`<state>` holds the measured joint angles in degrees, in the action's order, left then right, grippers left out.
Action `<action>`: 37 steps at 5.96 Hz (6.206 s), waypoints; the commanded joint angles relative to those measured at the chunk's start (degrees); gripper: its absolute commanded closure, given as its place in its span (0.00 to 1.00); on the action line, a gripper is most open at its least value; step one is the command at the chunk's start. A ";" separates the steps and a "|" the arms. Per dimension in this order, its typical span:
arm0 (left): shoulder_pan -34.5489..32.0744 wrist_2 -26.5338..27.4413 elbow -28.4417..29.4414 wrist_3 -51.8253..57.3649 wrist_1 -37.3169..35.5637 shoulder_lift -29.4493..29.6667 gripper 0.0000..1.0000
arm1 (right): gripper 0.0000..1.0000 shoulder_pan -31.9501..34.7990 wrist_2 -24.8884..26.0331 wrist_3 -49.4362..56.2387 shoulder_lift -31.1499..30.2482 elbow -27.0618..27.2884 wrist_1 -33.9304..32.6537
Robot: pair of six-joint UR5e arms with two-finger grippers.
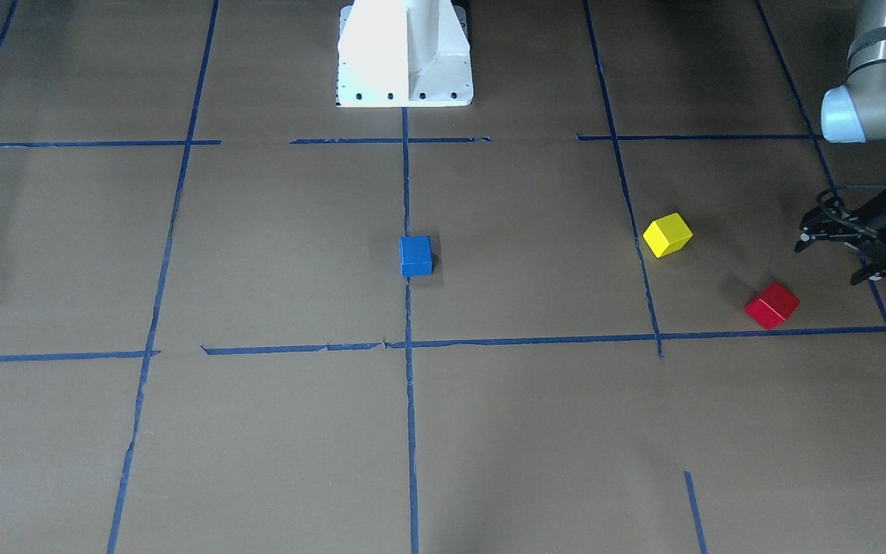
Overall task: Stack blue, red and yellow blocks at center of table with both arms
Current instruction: 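Lower the left gripper onto the red cube and close it, then lift the red cube with the left gripper and carry it over the blue cube, then lower the red cube onto the blue cube with the left gripper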
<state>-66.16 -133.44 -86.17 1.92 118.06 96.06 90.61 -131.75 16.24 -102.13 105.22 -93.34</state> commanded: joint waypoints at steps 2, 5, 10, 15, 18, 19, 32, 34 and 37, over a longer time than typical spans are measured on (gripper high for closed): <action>3.13 0.03 1.62 0.19 3.32 1.94 0.00 | 0.00 0.00 0.00 -0.07 0.00 -0.01 0.00; 3.14 1.42 5.31 0.10 3.41 4.66 0.00 | 0.00 0.00 0.00 -0.15 0.00 -0.10 0.00; 6.39 2.05 10.05 -0.16 3.58 6.24 0.00 | 0.00 0.00 0.00 0.02 -0.09 -0.10 0.00; 6.39 7.67 5.69 -12.09 2.10 8.88 0.89 | 0.00 0.00 0.00 -0.07 -0.09 -0.10 0.00; 16.90 7.93 3.47 -50.22 -2.96 18.49 0.89 | 0.00 0.00 -0.09 -0.15 -0.17 -0.10 0.00; 20.68 11.50 2.86 -58.09 -9.80 24.99 0.89 | 0.00 0.00 0.00 -0.15 -0.17 -0.10 0.00; 36.98 26.30 4.70 -71.97 -29.03 46.32 0.85 | 0.00 0.00 -0.09 -0.15 -0.35 -0.10 0.00; 36.98 26.22 4.78 -71.79 -28.94 46.41 0.68 | 0.00 0.00 -0.09 -0.15 -0.35 -0.10 0.00; 36.01 26.22 4.70 -71.79 -28.06 46.76 0.58 | 0.00 0.00 -0.09 -0.15 -0.35 -0.10 0.00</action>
<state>-29.75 -107.22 -81.45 -69.89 89.87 142.67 90.61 -131.84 16.08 -102.48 105.12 -93.34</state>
